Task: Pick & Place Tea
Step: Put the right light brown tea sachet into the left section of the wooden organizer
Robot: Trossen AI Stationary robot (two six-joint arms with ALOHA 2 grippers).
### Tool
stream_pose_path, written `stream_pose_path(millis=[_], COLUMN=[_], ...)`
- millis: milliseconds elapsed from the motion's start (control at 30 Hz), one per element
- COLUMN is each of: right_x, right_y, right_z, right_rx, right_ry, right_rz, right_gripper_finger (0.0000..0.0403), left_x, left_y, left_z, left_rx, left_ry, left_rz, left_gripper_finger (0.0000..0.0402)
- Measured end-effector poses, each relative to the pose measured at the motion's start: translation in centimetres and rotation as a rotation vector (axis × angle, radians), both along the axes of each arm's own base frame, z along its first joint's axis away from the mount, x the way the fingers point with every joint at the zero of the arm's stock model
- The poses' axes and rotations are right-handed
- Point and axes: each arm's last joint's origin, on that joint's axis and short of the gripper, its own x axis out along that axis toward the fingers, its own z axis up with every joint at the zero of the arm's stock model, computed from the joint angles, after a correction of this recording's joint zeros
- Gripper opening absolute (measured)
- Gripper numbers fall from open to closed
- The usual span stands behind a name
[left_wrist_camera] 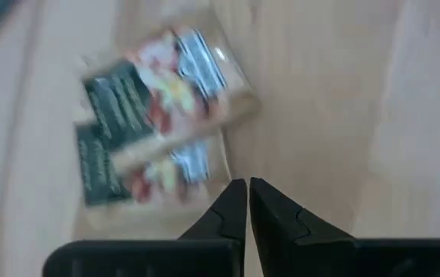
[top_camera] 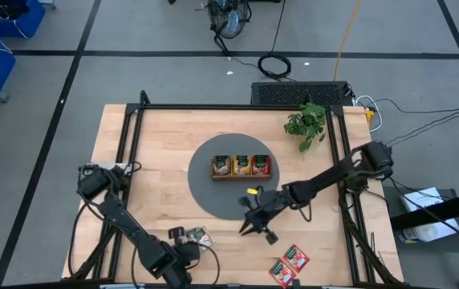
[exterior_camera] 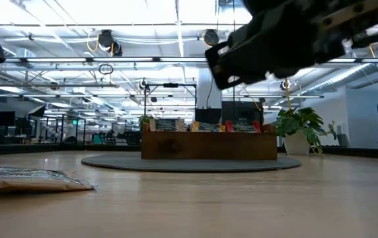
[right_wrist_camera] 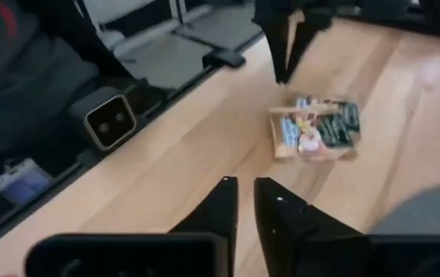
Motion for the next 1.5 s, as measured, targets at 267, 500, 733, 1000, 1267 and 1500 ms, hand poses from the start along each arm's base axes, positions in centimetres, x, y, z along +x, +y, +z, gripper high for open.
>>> stream_pose_path(millis=[267, 500, 733, 1000, 1267, 1500], right_x=[1.5, 1.7, 1.7, 1.7, 1.7, 1.7], right_y=[-1.8, -2.8, -3.1, -3.1, -3.1, -3.1], right_z=[-1.9, -2.3, -2.3, -2.4, -2.4, -2.5], right_rx=[0.019, 0.025, 0.022, 0.019, 0.018, 0.018], right_ry=[-0.032, 0.012, 0.01, 0.024, 0.024, 0.024], right_rz=[-0.062, -0.1, -0.106, -0.107, -0.106, -0.106], right_gripper_finger=[0.0004, 0.0002, 0.0002, 0.0004, 0.0004, 0.0004], left_x=[0.8, 1.2, 1.7, 3.0, 2.7, 3.3], left_y=[1.3, 3.5, 5.3, 6.4, 5.6, 3.9], left_z=[-0.1, -1.4, -2.4, -2.6, -1.3, 0.9], left_rx=[0.053, 0.082, 0.107, 0.178, 0.158, 0.116], left_ry=[-0.004, 0.069, 0.059, -0.003, -0.033, -0.181], left_rz=[0.054, 0.109, 0.115, 0.063, 0.026, -0.011], left_gripper_finger=[0.0026, 0.0026, 0.0026, 0.0026, 0.0026, 0.0026])
